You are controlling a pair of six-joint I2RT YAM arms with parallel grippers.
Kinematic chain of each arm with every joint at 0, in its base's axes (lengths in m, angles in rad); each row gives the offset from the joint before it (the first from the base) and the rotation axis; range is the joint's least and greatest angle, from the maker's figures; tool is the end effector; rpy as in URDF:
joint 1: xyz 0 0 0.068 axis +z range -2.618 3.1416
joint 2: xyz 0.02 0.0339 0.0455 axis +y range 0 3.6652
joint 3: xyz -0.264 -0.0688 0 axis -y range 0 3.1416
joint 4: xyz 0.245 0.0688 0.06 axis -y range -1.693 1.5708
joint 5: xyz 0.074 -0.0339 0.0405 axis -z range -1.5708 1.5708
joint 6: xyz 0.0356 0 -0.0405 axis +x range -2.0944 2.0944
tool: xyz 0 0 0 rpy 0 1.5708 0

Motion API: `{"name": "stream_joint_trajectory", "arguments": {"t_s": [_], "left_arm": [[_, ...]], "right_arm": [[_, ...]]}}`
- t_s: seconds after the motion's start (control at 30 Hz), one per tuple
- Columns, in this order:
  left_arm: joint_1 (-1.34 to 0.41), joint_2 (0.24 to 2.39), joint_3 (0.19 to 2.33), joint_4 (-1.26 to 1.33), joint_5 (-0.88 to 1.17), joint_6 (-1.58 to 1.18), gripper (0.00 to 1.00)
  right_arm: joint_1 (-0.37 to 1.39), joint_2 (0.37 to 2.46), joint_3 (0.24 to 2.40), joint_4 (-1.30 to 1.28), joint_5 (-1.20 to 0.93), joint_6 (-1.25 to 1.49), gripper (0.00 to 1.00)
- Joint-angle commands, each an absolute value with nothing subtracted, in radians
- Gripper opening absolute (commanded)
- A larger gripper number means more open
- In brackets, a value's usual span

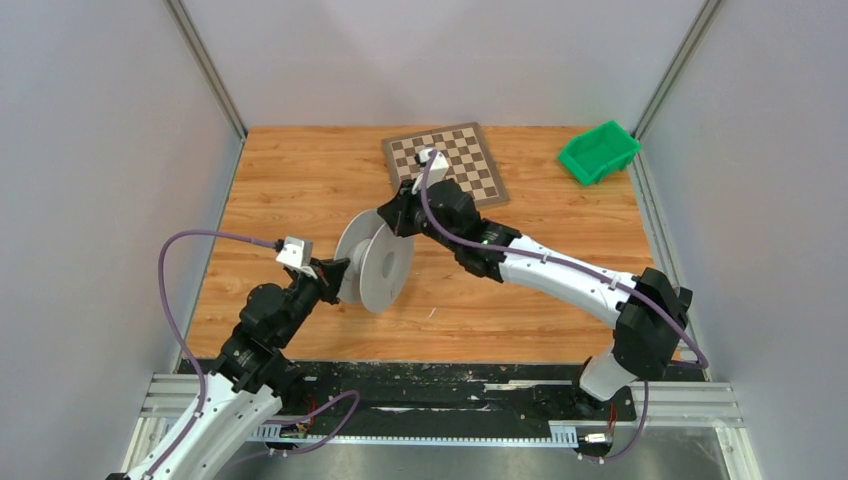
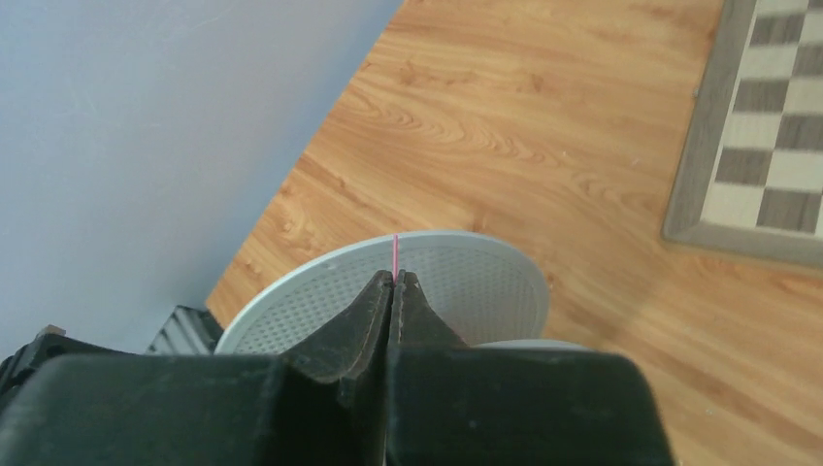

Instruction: Wrap the cables

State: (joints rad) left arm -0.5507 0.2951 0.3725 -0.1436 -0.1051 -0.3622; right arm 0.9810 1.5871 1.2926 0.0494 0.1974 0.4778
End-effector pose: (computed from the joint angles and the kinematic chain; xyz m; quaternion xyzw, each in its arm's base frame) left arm 0.1010 -0.0576 0.2618 0.0329 0.7293 -0.2663 0.6294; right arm 0.2182 0.3134 0.3373 -0.1366 0.7748 0.3502 0.5083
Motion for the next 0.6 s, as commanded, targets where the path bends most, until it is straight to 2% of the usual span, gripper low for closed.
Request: {"name": "stream_joint_trajectory", "arguments": {"t_s": [0.0,0.3,0.57], "left_arm": [[-0.555,0.313,0.425,0.051,-0.071,-0.184,0.00],[-0.554,0.353,0.403,0.199,-0.023,0.012,0.00],[-0.554,0.371,0.359,0.305,0.011,0.165,0.00]], "right_arm": [[0.890,1.551,1.240,0.004,-0.068,0.758,0.00],[0.782,1.613,1.179,0.006,-0.366,0.932,0.00],[0.751,1.633,1.136,-0.070,-0.454,1.173,0.00]]}}
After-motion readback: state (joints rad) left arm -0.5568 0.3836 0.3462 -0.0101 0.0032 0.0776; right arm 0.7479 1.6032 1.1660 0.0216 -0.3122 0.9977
